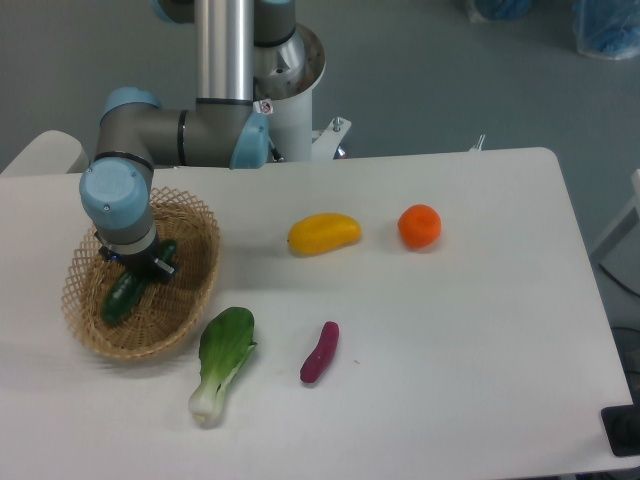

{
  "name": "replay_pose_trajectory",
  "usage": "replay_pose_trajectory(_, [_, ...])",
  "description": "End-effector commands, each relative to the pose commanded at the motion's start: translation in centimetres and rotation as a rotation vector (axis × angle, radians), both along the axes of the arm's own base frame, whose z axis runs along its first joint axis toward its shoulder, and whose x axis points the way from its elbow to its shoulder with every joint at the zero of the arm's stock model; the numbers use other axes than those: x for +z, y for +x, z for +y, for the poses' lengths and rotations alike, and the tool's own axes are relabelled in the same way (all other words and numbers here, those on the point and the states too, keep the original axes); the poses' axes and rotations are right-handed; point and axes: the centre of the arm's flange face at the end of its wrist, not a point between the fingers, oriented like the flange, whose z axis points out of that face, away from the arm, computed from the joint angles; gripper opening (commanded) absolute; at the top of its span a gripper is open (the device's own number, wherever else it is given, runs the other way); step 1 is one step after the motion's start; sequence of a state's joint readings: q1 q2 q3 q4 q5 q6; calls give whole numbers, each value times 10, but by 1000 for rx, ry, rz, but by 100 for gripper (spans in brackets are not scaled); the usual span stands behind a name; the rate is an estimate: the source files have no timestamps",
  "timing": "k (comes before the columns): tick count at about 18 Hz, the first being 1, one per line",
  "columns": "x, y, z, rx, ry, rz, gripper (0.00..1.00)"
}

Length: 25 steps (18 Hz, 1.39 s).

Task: Pick up the cucumber from the basket
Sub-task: 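Lift the cucumber and pull it out over the basket rim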

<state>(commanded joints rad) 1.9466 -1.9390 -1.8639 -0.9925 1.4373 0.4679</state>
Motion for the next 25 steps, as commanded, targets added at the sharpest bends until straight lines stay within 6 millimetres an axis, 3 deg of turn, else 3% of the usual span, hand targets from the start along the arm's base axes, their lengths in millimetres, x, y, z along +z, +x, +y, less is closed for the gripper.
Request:
replay_pose_trajectory(9, [48,-20,20,5,80,33,19])
replay_pose_trajectory(11, [62,-35,18,16,93,38,19])
replay_pose_trajectory(16, [74,-67,18,-2,117,52,19])
replay_pose_trajectory(21, [104,-110,21,-27,164,79,19])
replay_pose_trajectory(25, [109,-152,13,-69,171,91,19])
